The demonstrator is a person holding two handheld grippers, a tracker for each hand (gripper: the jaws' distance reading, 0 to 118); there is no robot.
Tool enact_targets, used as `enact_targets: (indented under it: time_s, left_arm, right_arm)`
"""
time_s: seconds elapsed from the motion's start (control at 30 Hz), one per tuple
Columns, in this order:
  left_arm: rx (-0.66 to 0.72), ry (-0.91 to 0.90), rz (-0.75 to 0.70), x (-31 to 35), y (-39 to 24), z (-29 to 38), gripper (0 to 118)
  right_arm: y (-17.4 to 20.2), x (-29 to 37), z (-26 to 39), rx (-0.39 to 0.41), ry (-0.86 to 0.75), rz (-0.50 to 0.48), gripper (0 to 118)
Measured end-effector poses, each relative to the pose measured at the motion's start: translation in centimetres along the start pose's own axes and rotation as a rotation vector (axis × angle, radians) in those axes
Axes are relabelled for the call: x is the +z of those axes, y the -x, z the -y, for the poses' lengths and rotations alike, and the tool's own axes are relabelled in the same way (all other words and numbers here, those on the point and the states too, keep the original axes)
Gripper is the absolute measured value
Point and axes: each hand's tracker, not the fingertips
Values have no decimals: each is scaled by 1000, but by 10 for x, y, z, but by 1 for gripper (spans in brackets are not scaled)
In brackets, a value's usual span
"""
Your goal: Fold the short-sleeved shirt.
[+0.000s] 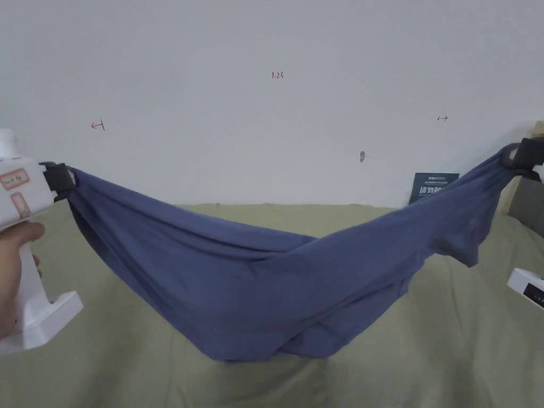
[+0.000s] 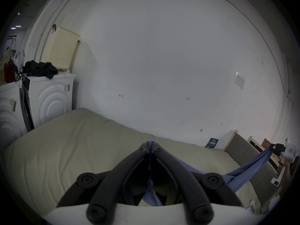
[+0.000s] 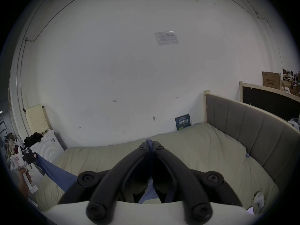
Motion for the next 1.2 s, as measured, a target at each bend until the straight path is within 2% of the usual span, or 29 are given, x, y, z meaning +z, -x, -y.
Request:
enact_targets:
  time_s: [0.13, 0.23, 0.3, 0.4, 0.47, 0.53, 0.6, 0.63, 0.7, 0.77, 0.8, 0.83, 0.87, 0.9, 0.93, 0.97, 1.1, 1.17, 1.2]
  left_arm:
    - [13, 25, 0, 36, 29, 17, 0]
    - [2, 74, 5, 86, 40, 44, 0]
    - [3, 118, 3, 115, 56, 68, 0]
    - [-21, 202, -47, 165, 70, 120, 0]
    - [-8, 259, -68, 189, 88, 160, 0]
    - [9, 336, -109, 209, 102, 203, 0]
    - [5, 424, -155, 223, 121, 245, 0]
    - [-9, 458, -189, 220, 131, 268, 0]
    - [-5, 564, -209, 220, 148, 302, 0]
    - [76, 586, -172, 226, 148, 316, 0]
    - [105, 570, -142, 228, 148, 319, 10]
    - [71, 528, -155, 230, 144, 316, 39]
    - [37, 507, -149, 232, 139, 309, 89]
    - [25, 501, -129, 239, 134, 301, 118]
    - [79, 375, -113, 257, 131, 296, 114]
    - [45, 313, -77, 264, 131, 284, 115]
    - [-109, 269, -135, 313, 146, 264, 118]
    - [-199, 279, -177, 338, 131, 247, 118]
    - [-237, 284, -215, 347, 129, 247, 114]
  right_arm:
    - [-13, 42, 29, -2, 21, -27, 3]
    - [-29, 84, 66, -39, 58, -59, 3]
    - [-40, 111, 101, -9, 125, -26, 3]
    - [-55, 149, 160, -19, 227, -24, 3]
    - [-64, 169, 205, -4, 299, -4, 3]
    - [-78, 178, 254, -22, 379, 26, 3]
    - [-87, 190, 304, 14, 459, 66, 3]
    - [-92, 194, 326, 62, 502, 94, 3]
    - [-99, 200, 367, 95, 568, 182, 3]
    - [-112, 201, 385, 17, 579, 186, 7]
    - [-118, 200, 387, -15, 550, 177, 27]
    - [-117, 200, 385, -6, 540, 180, 60]
    - [-115, 198, 382, -5, 544, 182, 96]
    - [-112, 200, 377, -3, 540, 178, 118]
    - [-105, 210, 367, 8, 475, 141, 118]
    - [-97, 221, 357, 17, 407, 102, 118]
    - [-46, 271, 319, 57, 318, -49, 118]
    - [-27, 290, 313, 41, 323, -136, 118]
    - [-17, 295, 313, 32, 400, -190, 110]
